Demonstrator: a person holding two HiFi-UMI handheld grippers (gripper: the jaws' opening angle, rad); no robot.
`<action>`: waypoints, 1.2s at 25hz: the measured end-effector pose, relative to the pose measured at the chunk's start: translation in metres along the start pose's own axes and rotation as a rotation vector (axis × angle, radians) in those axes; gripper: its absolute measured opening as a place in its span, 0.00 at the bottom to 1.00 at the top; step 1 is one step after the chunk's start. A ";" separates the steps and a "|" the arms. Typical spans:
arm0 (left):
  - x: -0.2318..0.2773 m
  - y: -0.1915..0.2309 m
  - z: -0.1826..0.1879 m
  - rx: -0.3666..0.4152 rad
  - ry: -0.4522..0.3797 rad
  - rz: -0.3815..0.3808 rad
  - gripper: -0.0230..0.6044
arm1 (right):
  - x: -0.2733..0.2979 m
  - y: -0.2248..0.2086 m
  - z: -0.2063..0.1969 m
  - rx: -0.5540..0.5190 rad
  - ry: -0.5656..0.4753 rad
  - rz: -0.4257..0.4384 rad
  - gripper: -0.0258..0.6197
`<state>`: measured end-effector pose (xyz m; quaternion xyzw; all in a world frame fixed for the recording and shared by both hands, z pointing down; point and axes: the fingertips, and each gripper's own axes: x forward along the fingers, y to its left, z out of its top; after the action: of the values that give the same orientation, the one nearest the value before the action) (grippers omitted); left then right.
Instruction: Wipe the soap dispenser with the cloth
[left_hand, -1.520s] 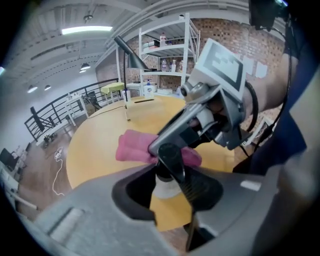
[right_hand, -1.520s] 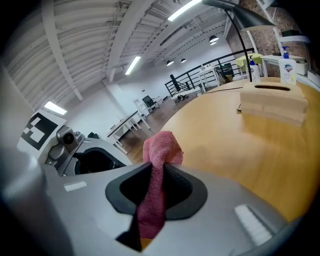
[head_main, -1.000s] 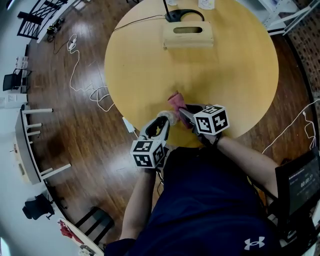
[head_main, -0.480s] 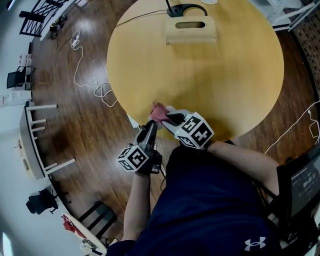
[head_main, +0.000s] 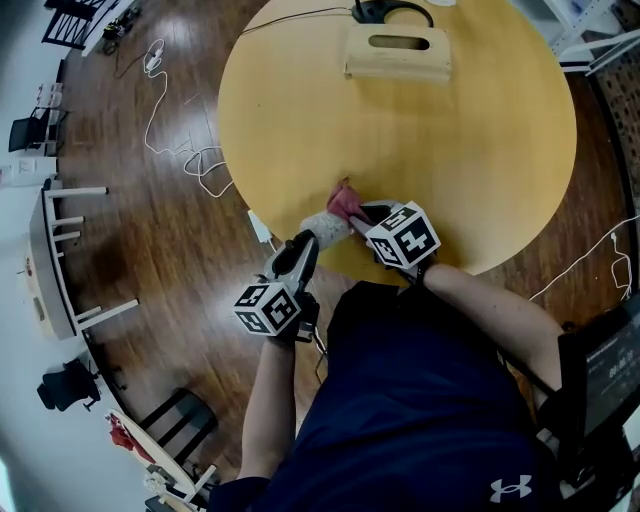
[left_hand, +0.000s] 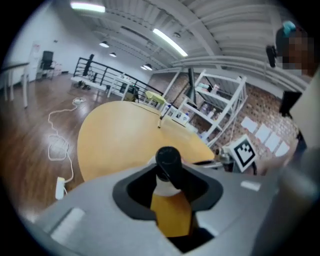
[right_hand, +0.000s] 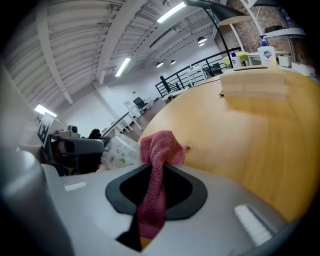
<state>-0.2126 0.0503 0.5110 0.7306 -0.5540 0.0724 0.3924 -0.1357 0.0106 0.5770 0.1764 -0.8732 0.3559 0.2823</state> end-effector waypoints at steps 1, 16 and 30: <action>0.004 -0.007 0.001 0.058 0.024 -0.003 0.25 | -0.003 0.007 0.005 -0.002 -0.016 0.014 0.15; -0.010 0.010 -0.003 -0.043 0.024 -0.012 0.25 | 0.003 0.010 -0.001 0.029 -0.024 0.048 0.15; 0.019 -0.041 -0.018 0.631 0.276 -0.067 0.25 | -0.026 0.015 -0.003 0.074 -0.034 0.153 0.15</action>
<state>-0.1638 0.0511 0.5138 0.8170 -0.4217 0.3257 0.2204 -0.1220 0.0257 0.5545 0.1258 -0.8751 0.4054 0.2326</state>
